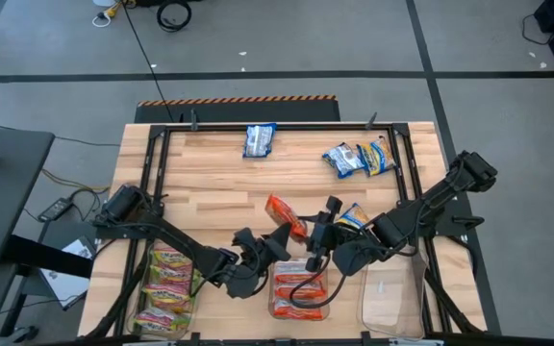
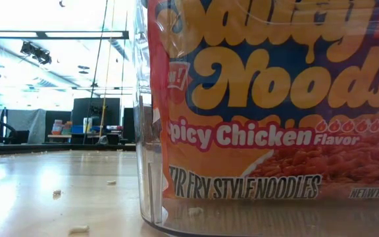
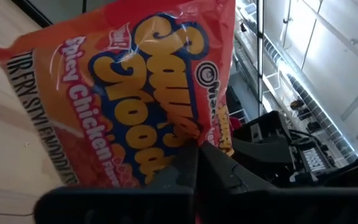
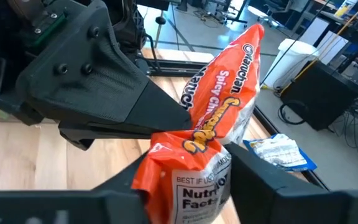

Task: Sort Maruchan noodles
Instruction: Put the orange noodle pack into the middle transparent bin

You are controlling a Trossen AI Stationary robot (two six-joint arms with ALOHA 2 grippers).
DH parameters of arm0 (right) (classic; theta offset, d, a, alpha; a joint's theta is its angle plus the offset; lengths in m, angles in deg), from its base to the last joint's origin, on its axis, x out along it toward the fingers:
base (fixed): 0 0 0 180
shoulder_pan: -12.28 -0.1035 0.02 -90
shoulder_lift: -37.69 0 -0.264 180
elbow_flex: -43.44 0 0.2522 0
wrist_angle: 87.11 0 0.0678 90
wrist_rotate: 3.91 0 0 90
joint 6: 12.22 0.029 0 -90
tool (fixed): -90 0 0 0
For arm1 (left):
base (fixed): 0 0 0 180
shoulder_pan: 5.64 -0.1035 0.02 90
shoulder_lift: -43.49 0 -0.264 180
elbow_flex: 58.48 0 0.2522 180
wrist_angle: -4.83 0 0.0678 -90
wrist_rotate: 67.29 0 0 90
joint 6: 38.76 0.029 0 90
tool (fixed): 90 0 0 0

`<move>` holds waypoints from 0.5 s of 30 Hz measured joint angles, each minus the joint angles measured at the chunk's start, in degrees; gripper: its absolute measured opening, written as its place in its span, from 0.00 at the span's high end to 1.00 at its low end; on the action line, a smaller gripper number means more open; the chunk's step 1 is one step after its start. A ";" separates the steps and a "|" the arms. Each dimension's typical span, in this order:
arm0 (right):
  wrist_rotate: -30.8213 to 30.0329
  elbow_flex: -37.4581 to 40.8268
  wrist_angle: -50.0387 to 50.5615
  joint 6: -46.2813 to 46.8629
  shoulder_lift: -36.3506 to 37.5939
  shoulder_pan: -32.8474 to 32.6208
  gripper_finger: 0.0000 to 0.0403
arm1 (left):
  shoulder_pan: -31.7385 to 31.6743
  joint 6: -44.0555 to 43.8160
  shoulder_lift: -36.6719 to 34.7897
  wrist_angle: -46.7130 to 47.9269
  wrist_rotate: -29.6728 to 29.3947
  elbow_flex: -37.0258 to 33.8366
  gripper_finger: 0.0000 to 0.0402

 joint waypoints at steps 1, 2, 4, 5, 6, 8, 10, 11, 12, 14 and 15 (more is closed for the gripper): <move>0.07 0.00 0.04 -0.03 0.00 0.00 0.63 | 0.00 0.22 0.00 0.00 0.14 0.00 0.97; 0.24 0.00 0.05 -0.05 0.01 0.00 0.66 | 0.00 0.38 0.00 0.03 0.19 0.00 0.96; 0.82 0.00 0.06 -0.10 0.02 0.00 0.71 | 0.02 0.48 -0.02 0.41 0.21 0.00 0.95; 0.94 0.00 0.10 -0.14 0.02 0.00 0.73 | 0.02 1.04 -0.02 0.45 0.21 0.00 0.95; 1.05 0.00 0.10 -0.14 0.02 0.00 0.75 | 0.02 2.15 -0.02 0.41 0.28 0.00 0.94; 1.59 0.00 0.17 -0.14 0.16 -0.19 0.78 | 0.02 5.30 -0.02 0.01 0.42 0.00 0.92; 4.46 0.00 0.63 -1.08 0.89 -0.37 0.79 | 0.21 7.85 -0.05 -0.78 0.72 0.00 0.89; 5.80 0.00 0.70 -1.45 1.39 -0.46 0.79 | 0.47 8.98 -0.20 -0.94 0.99 0.00 0.87; 6.58 0.00 0.90 -1.18 1.96 -0.63 0.79 | 0.70 9.80 -0.41 -0.96 1.23 0.00 0.85; 6.76 0.00 2.57 0.45 3.43 -1.07 0.79 | 1.21 11.01 -0.86 -1.13 1.58 0.00 0.79; 6.77 0.00 3.85 1.05 4.36 -1.32 0.79 | 1.45 11.93 -1.27 -0.89 1.42 -0.01 0.76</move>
